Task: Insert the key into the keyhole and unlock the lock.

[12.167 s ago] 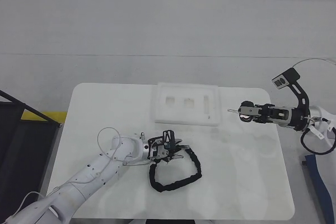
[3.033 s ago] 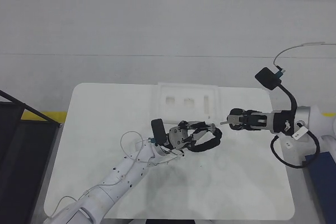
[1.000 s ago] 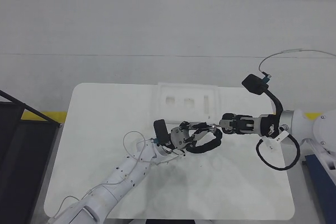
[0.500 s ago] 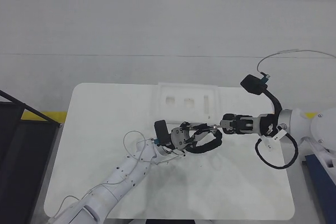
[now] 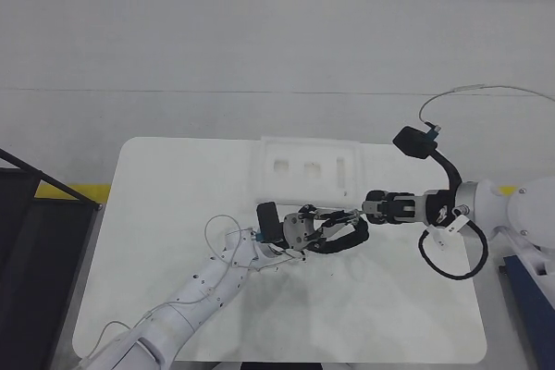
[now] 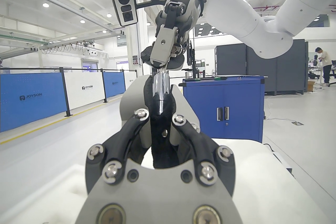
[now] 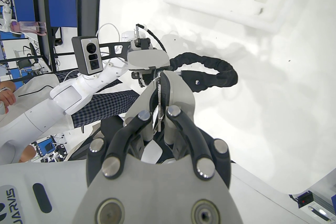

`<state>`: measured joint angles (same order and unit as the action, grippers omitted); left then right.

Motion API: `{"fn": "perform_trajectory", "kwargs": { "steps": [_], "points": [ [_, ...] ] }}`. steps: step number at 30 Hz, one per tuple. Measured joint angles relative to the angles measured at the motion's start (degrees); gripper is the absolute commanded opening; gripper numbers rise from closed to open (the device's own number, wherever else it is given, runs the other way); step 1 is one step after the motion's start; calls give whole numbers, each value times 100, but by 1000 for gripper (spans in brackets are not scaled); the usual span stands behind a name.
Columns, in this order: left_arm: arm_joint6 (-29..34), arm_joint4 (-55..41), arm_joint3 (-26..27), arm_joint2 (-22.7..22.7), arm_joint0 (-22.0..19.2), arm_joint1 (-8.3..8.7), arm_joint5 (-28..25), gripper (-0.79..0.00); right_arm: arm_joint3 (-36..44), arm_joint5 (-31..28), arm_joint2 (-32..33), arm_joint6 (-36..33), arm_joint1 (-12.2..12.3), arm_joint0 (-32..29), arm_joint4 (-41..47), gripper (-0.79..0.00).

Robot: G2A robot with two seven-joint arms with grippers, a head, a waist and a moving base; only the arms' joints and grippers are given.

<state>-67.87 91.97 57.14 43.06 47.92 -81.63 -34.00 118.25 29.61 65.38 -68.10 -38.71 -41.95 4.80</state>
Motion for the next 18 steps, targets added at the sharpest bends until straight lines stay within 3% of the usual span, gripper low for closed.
{"fn": "perform_trajectory", "kwargs": {
  "steps": [18],
  "points": [
    [-261, 446, -88, -44, -116, 38, 37, -785, -154, -91, -237, -377, -27, 211, 67, -785]
  ]
}}
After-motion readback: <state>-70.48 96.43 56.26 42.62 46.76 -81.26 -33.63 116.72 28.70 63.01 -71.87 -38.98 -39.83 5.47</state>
